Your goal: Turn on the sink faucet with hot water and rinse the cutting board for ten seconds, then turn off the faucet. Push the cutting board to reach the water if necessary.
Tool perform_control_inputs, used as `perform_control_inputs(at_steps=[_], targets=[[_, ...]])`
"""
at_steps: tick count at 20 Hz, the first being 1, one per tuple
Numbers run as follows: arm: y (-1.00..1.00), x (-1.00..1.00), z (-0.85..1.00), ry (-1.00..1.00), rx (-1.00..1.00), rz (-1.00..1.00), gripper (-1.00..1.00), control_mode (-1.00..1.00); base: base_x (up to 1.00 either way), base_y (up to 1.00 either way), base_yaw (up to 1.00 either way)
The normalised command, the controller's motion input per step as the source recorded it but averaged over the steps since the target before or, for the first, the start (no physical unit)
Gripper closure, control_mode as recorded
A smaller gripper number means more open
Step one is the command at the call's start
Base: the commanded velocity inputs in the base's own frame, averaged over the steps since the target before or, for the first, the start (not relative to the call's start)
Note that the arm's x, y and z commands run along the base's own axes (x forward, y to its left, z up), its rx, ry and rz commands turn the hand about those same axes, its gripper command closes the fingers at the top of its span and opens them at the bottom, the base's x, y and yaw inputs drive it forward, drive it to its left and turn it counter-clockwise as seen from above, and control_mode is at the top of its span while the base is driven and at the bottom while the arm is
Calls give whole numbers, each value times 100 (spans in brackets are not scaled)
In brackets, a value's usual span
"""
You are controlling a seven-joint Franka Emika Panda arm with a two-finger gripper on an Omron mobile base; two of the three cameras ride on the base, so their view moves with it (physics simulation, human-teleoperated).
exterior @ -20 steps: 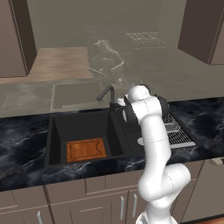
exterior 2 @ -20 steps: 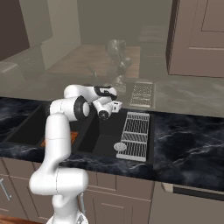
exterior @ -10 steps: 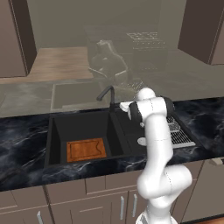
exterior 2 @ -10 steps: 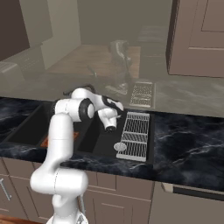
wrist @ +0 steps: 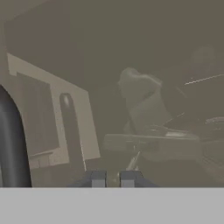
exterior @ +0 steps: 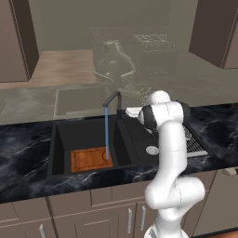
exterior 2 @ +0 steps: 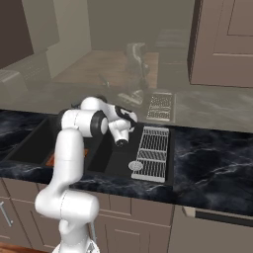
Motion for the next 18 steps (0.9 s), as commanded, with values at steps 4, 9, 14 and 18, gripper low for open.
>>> perform_control_inputs(at_steps=[4,9,14,18], targets=[[-38,-31,0,15,0,0,100,-100,0,0,0],[-37,-29,0,15,0,0,100,-100,0,0,0],[-27,-30,0,14,0,0,100,-100,0,0,0],[-16,-29,0,14,0,0,100,-100,0,0,0]])
